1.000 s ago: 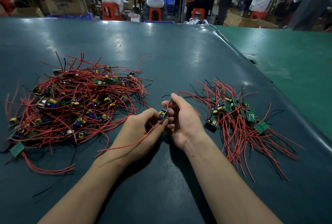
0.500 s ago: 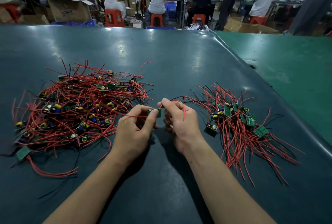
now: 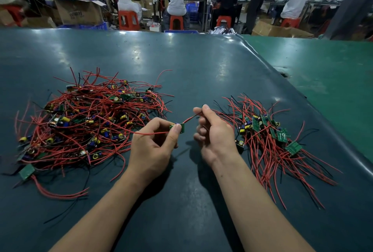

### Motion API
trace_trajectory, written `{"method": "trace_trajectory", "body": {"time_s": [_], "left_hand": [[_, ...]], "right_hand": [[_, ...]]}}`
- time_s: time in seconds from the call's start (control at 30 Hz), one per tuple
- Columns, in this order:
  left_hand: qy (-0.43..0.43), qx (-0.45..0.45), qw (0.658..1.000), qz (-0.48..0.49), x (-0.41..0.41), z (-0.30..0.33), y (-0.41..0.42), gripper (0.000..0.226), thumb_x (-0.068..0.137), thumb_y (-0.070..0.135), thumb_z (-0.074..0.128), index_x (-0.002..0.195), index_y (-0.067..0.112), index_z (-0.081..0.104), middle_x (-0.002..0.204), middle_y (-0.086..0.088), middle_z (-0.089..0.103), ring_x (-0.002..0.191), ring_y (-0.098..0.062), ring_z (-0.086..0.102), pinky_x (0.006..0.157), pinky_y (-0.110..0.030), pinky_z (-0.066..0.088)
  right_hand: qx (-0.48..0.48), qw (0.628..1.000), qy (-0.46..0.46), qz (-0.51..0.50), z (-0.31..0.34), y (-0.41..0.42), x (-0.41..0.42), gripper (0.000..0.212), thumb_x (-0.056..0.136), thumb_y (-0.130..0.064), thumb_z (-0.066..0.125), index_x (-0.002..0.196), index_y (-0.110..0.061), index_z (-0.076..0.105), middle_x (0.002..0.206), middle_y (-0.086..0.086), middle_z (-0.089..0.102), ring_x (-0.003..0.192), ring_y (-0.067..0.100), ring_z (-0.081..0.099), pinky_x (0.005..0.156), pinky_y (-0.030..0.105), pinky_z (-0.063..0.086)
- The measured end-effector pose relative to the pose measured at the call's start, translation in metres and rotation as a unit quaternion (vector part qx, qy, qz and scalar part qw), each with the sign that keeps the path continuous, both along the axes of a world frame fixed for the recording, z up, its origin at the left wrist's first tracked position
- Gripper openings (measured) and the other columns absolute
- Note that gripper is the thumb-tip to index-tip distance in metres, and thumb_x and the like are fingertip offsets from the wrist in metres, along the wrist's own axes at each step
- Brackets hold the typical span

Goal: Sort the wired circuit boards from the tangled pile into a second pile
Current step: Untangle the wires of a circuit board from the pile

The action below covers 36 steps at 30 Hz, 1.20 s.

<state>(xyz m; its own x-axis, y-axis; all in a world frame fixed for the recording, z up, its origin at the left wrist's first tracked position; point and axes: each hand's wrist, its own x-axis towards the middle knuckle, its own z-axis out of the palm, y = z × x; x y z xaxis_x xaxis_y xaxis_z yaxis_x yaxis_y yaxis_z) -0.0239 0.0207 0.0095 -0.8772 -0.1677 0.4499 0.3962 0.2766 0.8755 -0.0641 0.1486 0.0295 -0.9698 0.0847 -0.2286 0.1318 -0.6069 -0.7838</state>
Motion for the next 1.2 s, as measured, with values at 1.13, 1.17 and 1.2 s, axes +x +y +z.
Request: {"method": "trace_trajectory", "body": {"time_s": [1.13, 1.17, 1.2], "left_hand": [[0.038, -0.031, 0.999, 0.007, -0.001, -0.005, 0.000, 0.011, 0.082, 0.025, 0.072, 0.077, 0.023, 0.062, 0.058, -0.002, 0.061, 0.047, -0.013, 0.053, 0.046, -0.023, 0.042], [0.043, -0.031, 0.999, 0.011, -0.001, -0.005, 0.000, 0.012, 0.082, 0.027, 0.071, 0.076, 0.022, 0.062, 0.056, -0.001, 0.059, 0.046, -0.011, 0.051, 0.047, -0.019, 0.040], [0.049, -0.033, 0.998, 0.015, -0.001, -0.005, 0.000, 0.014, 0.082, 0.029, 0.071, 0.077, 0.020, 0.062, 0.056, -0.001, 0.059, 0.046, -0.012, 0.051, 0.047, -0.020, 0.041]], "right_hand": [[0.085, 0.995, -0.020, 0.056, -0.001, 0.006, -0.003, 0.044, 0.101, -0.030, 0.049, 0.070, -0.013, 0.075, 0.055, -0.007, 0.054, 0.043, 0.007, 0.041, 0.037, 0.017, 0.028], [0.077, 0.995, -0.022, 0.062, -0.001, 0.006, -0.003, 0.046, 0.102, -0.029, 0.048, 0.068, -0.013, 0.075, 0.054, -0.007, 0.054, 0.042, 0.007, 0.041, 0.037, 0.017, 0.028], [0.070, 0.995, -0.024, 0.065, -0.001, 0.006, -0.003, 0.048, 0.101, -0.029, 0.048, 0.066, -0.013, 0.076, 0.054, -0.007, 0.055, 0.042, 0.007, 0.041, 0.037, 0.017, 0.028]]}}
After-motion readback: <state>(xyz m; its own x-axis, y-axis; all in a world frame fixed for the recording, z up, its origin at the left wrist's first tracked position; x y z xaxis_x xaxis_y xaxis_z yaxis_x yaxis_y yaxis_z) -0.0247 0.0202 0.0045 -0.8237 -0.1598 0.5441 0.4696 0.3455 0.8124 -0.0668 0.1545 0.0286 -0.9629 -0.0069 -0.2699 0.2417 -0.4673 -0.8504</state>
